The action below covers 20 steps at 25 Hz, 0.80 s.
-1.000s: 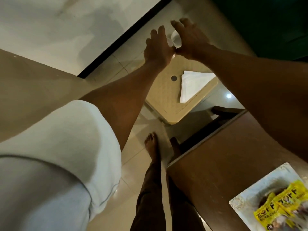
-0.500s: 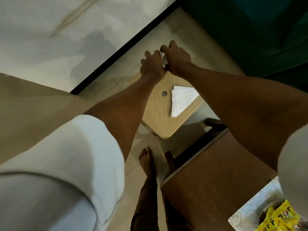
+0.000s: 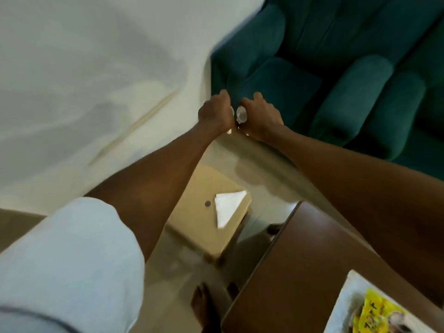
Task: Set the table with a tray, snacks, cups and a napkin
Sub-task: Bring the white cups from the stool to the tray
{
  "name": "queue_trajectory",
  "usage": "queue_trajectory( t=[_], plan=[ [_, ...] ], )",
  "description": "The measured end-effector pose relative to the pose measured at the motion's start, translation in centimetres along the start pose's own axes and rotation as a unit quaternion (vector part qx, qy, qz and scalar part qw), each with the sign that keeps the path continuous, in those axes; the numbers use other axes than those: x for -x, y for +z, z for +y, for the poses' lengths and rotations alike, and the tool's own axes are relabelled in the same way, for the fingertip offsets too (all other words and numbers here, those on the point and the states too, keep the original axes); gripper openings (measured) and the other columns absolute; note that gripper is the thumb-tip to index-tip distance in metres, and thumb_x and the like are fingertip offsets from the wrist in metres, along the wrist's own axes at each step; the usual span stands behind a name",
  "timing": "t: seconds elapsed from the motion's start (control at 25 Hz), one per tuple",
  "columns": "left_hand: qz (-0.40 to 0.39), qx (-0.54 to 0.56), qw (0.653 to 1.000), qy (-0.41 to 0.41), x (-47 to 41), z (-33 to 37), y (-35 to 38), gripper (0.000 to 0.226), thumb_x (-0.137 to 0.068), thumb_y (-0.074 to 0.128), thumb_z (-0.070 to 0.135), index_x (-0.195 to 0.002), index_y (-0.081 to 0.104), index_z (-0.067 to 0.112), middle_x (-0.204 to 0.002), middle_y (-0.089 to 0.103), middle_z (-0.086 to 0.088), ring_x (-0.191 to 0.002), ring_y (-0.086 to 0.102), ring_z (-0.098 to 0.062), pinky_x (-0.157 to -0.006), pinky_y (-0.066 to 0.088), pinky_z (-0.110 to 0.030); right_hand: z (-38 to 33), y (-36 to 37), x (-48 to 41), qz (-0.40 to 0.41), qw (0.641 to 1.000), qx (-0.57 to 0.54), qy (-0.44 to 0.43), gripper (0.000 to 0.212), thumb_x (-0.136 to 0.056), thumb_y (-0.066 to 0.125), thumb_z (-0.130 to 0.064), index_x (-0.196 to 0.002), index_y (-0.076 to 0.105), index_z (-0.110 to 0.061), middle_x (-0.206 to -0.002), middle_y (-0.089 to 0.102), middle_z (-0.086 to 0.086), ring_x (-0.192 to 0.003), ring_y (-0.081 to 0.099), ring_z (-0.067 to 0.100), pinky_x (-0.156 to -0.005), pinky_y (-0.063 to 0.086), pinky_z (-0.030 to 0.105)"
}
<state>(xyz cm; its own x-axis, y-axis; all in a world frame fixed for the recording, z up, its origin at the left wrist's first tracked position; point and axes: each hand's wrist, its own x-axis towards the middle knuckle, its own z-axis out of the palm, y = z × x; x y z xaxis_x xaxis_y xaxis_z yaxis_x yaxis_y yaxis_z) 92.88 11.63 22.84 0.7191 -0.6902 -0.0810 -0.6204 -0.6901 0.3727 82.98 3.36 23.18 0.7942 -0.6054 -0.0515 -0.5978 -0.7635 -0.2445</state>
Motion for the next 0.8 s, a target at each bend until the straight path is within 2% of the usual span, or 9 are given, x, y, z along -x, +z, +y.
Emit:
queue_trajectory(
  t=[0.08,0.2,0.36,0.56,0.68,0.8],
  plan=[
    [-0.022,0.009,0.999,0.023,0.7,4.6,-5.2,0.053,-0.077,0.084,0.039,-0.115,0.056,0.015,-0.115,0.069,-0.01,-0.096,0.067,-0.029,-0.073,0.05,-0.037,0.8,-8.0,1.9,0.036,0.999,-0.013,0.018,0.049,-0.079,0.08,-0.035,-0.122,0.059,-0.023,-0.12,0.053,0.011,-0.094,0.067,0.038,-0.068,0.051,0.04],
    [-0.029,0.038,0.992,0.118,4.1,14.8,-13.2,0.056,-0.072,0.084,0.041,-0.113,0.059,0.015,-0.119,0.07,-0.011,-0.108,0.069,-0.034,-0.084,0.057,-0.042,3.2,-21.6,6.1,0.109,0.992,-0.01,0.068,0.041,-0.082,0.075,-0.034,-0.116,0.059,-0.018,-0.118,0.053,0.011,-0.093,0.067,0.041,-0.065,0.041,0.037],
    [0.005,0.064,0.969,0.239,9.6,29.6,-22.3,0.045,-0.071,0.082,0.04,-0.105,0.062,0.018,-0.109,0.074,-0.004,-0.103,0.072,-0.031,-0.084,0.06,-0.043,8.4,-36.7,13.7,0.192,0.969,0.006,0.154,0.036,-0.082,0.074,-0.028,-0.113,0.06,-0.015,-0.115,0.06,0.01,-0.102,0.068,0.039,-0.069,0.045,0.037],
    [0.052,0.048,0.933,0.353,18.8,45.7,-30.4,0.037,-0.079,0.081,0.03,-0.113,0.071,0.018,-0.114,0.07,-0.005,-0.103,0.07,-0.026,-0.083,0.057,-0.036,15.4,-50.0,25.4,0.293,0.935,0.042,0.198,0.034,-0.09,0.07,-0.027,-0.119,0.06,-0.015,-0.113,0.061,0.013,-0.096,0.067,0.036,-0.076,0.059,0.043],
    [0.039,0.061,0.92,0.386,25.3,53.6,-32.1,0.03,-0.08,0.082,0.018,-0.109,0.075,0.018,-0.103,0.077,-0.004,-0.088,0.075,-0.02,-0.08,0.063,-0.035,19.9,-55.9,32.9,0.326,0.919,0.073,0.21,0.024,-0.091,0.068,-0.023,-0.113,0.064,-0.014,-0.107,0.064,0.012,-0.084,0.063,0.03,-0.067,0.053,0.036],
    [0.034,0.086,0.916,0.391,31.4,60.1,-32.0,0.037,-0.08,0.081,0.017,-0.116,0.074,0.018,-0.104,0.078,-0.005,-0.088,0.076,-0.02,-0.083,0.064,-0.038,24.0,-60.5,40.0,0.309,0.918,0.085,0.233,0.034,-0.081,0.078,-0.023,-0.112,0.068,-0.017,-0.106,0.066,0.009,-0.091,0.065,0.03,-0.07,0.052,0.033]
  ],
)
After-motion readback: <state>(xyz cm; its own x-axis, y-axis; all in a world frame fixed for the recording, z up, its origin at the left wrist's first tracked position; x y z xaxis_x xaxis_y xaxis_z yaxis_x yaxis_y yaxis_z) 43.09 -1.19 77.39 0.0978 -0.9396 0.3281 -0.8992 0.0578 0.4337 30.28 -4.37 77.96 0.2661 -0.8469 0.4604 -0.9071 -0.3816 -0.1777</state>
